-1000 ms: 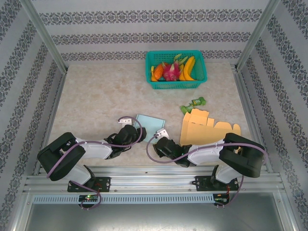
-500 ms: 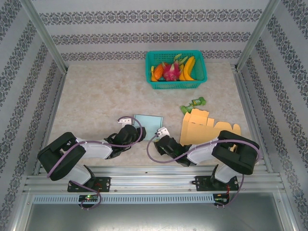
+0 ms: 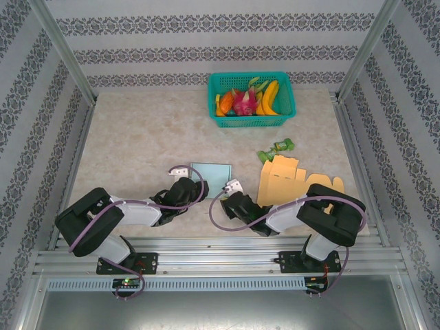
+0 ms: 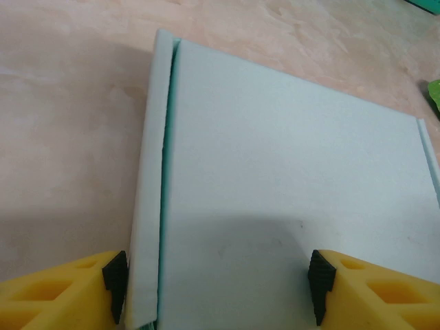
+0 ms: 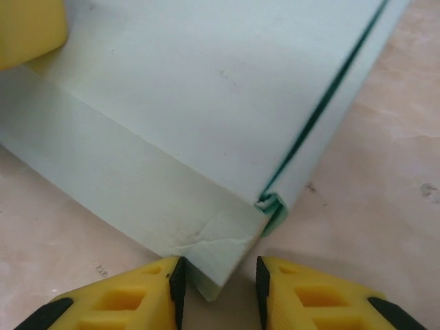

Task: Fold the paper box

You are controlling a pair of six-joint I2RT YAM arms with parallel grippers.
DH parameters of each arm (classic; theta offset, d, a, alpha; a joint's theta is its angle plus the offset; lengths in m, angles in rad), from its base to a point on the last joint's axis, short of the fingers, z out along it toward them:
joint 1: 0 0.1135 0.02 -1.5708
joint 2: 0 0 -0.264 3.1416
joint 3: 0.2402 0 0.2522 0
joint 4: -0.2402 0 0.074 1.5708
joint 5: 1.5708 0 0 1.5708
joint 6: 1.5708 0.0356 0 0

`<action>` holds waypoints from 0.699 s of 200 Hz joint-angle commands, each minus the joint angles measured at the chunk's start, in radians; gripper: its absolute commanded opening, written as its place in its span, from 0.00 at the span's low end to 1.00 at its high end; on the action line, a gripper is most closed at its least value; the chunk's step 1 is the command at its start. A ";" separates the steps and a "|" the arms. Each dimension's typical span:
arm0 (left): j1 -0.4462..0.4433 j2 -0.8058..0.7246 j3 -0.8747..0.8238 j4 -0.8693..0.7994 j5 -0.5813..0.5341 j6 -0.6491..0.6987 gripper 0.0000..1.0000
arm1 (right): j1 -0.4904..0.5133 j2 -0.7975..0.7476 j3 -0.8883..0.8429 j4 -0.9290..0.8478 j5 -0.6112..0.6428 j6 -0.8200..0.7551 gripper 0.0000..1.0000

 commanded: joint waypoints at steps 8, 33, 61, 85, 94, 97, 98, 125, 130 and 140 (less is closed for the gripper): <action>-0.006 0.055 -0.041 -0.249 0.053 0.052 0.70 | -0.032 -0.057 -0.006 -0.028 0.032 0.026 0.35; -0.006 0.053 -0.029 -0.275 0.046 0.026 0.73 | -0.040 -0.080 -0.001 -0.048 0.009 0.026 0.36; -0.006 0.059 -0.017 -0.292 0.040 -0.006 0.73 | -0.042 -0.075 0.011 -0.055 -0.006 0.031 0.36; -0.006 0.063 -0.009 -0.291 0.044 -0.009 0.73 | -0.048 -0.046 0.027 -0.061 -0.008 0.029 0.36; -0.006 0.068 -0.010 -0.288 0.046 -0.006 0.72 | -0.056 -0.035 0.029 -0.057 -0.013 0.029 0.36; -0.006 0.068 -0.011 -0.287 0.046 -0.006 0.72 | -0.059 -0.032 0.029 -0.054 -0.016 0.029 0.36; -0.005 0.068 -0.011 -0.287 0.046 -0.004 0.72 | -0.059 -0.030 0.028 -0.053 -0.016 0.029 0.36; -0.006 0.085 -0.013 -0.269 0.054 0.005 0.71 | -0.087 0.005 0.029 -0.025 -0.043 0.022 0.35; -0.006 0.089 -0.014 -0.264 0.058 0.009 0.71 | -0.091 0.013 0.029 -0.019 -0.047 0.020 0.35; -0.006 0.099 -0.013 -0.257 0.066 0.014 0.70 | -0.099 0.032 0.033 -0.009 -0.055 0.014 0.35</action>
